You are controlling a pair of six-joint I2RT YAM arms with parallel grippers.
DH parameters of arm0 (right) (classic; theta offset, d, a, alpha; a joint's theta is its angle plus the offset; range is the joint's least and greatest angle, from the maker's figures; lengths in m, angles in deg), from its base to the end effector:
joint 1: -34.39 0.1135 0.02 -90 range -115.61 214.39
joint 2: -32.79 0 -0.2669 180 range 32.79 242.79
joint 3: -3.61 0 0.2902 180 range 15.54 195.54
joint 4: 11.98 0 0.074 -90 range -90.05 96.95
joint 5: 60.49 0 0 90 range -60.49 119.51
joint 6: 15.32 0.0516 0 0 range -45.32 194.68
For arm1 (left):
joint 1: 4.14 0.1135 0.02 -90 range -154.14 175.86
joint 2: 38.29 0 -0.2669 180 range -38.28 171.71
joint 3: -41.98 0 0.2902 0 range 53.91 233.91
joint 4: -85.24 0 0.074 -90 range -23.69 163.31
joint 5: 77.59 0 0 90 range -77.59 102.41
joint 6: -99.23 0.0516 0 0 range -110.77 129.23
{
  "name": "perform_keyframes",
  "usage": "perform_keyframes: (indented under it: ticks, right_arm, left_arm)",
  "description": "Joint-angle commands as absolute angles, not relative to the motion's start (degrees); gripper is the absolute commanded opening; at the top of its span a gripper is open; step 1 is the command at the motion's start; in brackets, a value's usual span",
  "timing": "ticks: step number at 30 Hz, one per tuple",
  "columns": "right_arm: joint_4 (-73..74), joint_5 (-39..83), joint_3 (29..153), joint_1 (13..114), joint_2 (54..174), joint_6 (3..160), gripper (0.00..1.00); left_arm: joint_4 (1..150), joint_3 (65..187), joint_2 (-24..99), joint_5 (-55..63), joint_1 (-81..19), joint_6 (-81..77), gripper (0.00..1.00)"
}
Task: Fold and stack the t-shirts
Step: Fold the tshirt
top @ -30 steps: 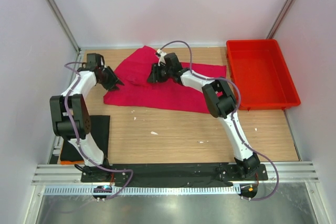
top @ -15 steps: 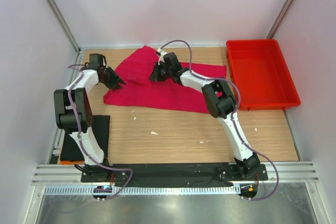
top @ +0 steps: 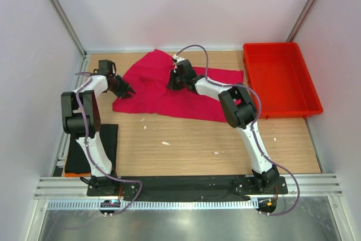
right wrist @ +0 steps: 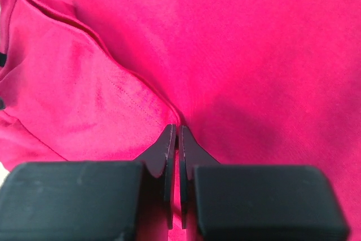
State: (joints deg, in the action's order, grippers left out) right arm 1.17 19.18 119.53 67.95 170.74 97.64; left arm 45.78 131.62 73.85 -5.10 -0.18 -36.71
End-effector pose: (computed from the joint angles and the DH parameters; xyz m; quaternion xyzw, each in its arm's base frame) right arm 0.4858 0.3334 0.1115 -0.1229 0.8765 0.2875 0.3660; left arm 0.4466 0.0154 0.1409 -0.3711 0.8850 -0.2236 0.1707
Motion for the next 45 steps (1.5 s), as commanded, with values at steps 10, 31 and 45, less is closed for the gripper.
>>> perform_keyframes:
  ticks: [10, 31, 45]
  right_arm:
    - [8.21, 28.18, 122.32, 68.23, 162.61, 99.11, 0.37]
    - [29.51, 37.16, 90.26, 52.85, 134.04, 97.27, 0.64]
    - [28.08, 43.22, 110.19, 44.68, 150.2, 91.82, 0.72]
  left_arm:
    - [39.48, 130.81, 71.31, 2.92, 1.22, -31.12, 0.31]
    - [34.9, 122.72, 61.22, 0.92, 5.26, -27.16, 0.31]
    - [34.47, 161.46, 83.69, -9.54, 5.17, -10.4, 0.43]
